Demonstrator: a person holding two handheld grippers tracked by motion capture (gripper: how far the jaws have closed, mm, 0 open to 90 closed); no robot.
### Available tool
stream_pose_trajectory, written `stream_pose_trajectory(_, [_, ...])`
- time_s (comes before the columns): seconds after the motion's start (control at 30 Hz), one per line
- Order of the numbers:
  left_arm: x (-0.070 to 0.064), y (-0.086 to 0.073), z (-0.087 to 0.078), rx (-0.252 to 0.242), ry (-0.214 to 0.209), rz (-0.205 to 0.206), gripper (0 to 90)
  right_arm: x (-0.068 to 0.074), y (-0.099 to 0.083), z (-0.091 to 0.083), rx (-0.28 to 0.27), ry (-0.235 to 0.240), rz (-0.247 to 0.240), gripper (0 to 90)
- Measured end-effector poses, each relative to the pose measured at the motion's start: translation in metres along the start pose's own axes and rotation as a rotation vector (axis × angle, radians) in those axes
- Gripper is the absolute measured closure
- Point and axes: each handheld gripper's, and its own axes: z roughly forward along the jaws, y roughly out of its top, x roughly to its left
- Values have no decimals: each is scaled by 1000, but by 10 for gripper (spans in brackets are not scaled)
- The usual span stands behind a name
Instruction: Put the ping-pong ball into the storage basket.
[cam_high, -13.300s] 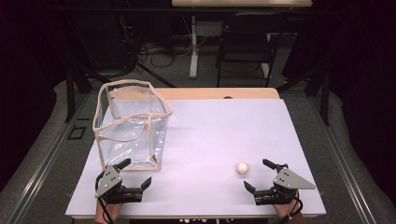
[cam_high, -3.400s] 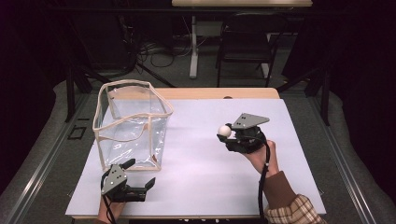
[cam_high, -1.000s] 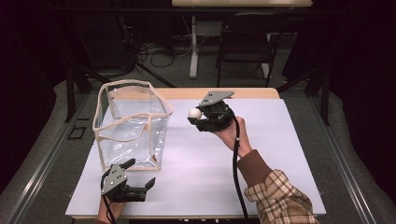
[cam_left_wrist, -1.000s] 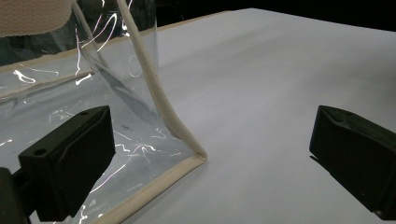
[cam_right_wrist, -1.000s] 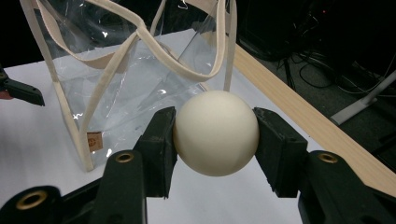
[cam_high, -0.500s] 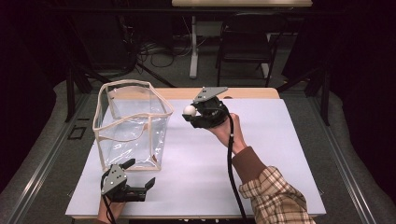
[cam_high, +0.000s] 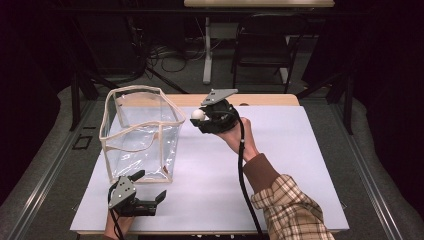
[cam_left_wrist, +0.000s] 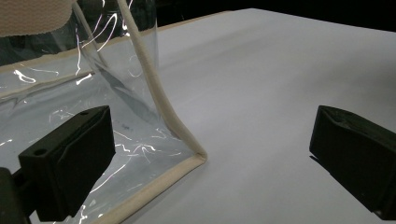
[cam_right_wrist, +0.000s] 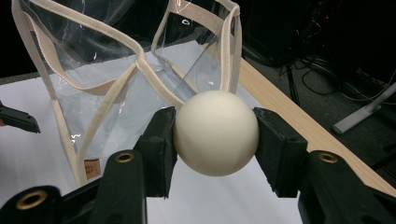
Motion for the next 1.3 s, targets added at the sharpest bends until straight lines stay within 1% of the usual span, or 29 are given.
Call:
stream_pose_trajectory(0.37, [0,0,0,0,2,-1,2,-1,8,5,-4,0,0,510])
stream_pose_trajectory(0.63, [0,0,0,0,0,-1,2,0,14,13,7,0,-8,510])
stream_pose_trajectory(0.77, [0,0,0,1,1,2,2,0,16,16,4,-1,-7,510])
stream_pose_trajectory(1.03, [0,0,0,1,0,3,2,-1,22,18,5,-4,-8,510])
stream_pose_trajectory(1.13, [0,0,0,0,-2,4,2,0,23,22,13,-2,-18,510])
stream_pose_trajectory(1.2, [0,0,0,0,0,3,2,0,24,24,14,-2,-12,510])
stream_pose_trajectory(1.3, [0,0,0,0,0,3,2,-1,26,26,14,-3,-16,510])
